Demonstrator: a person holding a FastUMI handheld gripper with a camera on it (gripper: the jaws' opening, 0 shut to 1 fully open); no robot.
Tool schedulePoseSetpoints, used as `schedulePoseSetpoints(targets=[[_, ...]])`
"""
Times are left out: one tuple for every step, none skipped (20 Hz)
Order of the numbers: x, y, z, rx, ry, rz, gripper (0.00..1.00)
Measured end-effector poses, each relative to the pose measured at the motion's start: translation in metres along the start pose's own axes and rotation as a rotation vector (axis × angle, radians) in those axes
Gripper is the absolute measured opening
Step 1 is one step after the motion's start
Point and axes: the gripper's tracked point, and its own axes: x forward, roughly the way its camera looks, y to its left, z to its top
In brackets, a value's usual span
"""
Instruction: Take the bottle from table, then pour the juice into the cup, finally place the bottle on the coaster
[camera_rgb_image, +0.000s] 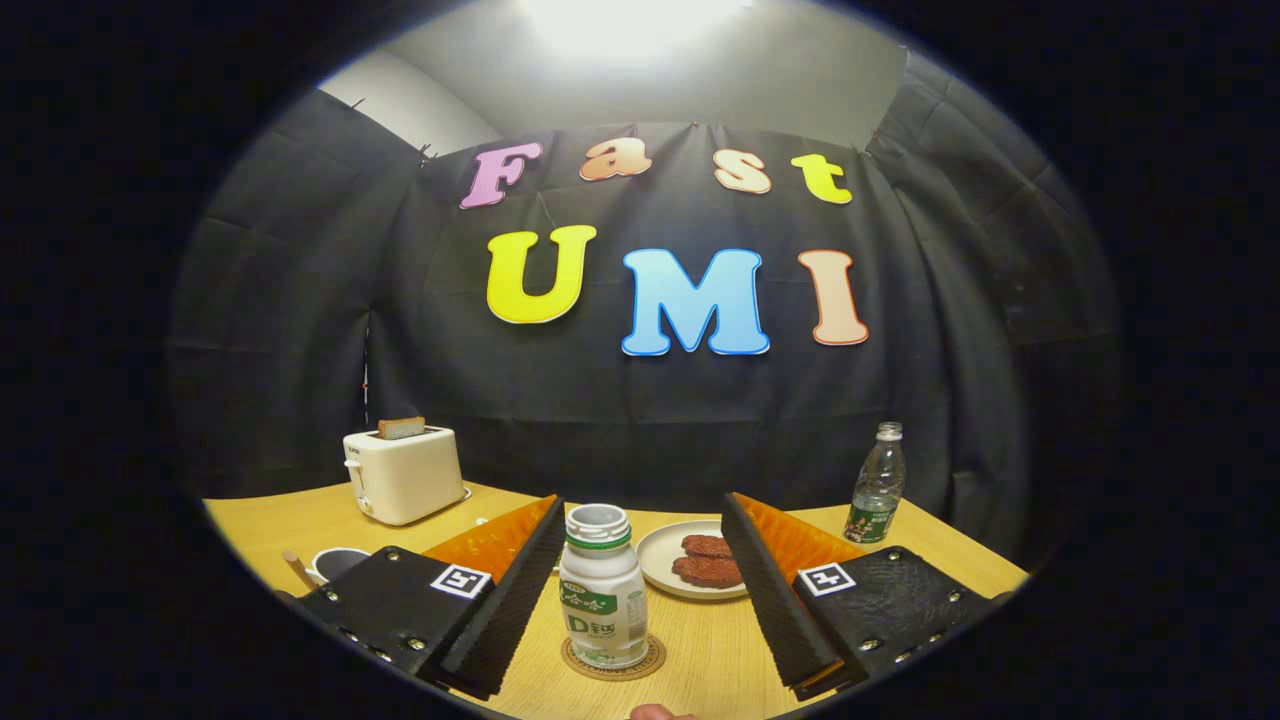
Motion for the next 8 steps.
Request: schedulePoseSetpoints(targets=[[-0.006, -0.004, 0.007, -0.01, -0.007, -0.005, 0.96], [-0.012, -0.005, 0.011, -0.023, -0.01, -0.014, 0.96], [-0.018, -0.007, 0.016, -0.035, -0.01, -0.018, 0.96], [-0.022, -0.007, 0.019, -0.034, -0.007, -0.017, 0.96], [-0.025, -0.006, 0.021, -0.027, -0.003, -0.013, 0.96], [-0.028, -0.007, 0.024, -0.024, 0.0, -0.012, 0.96], [-0.031, -0.008, 0.026, -0.026, 0.002, -0.015, 0.96], [-0.033, -0.012, 0.029, -0.031, 0.001, -0.019, 0.96]])
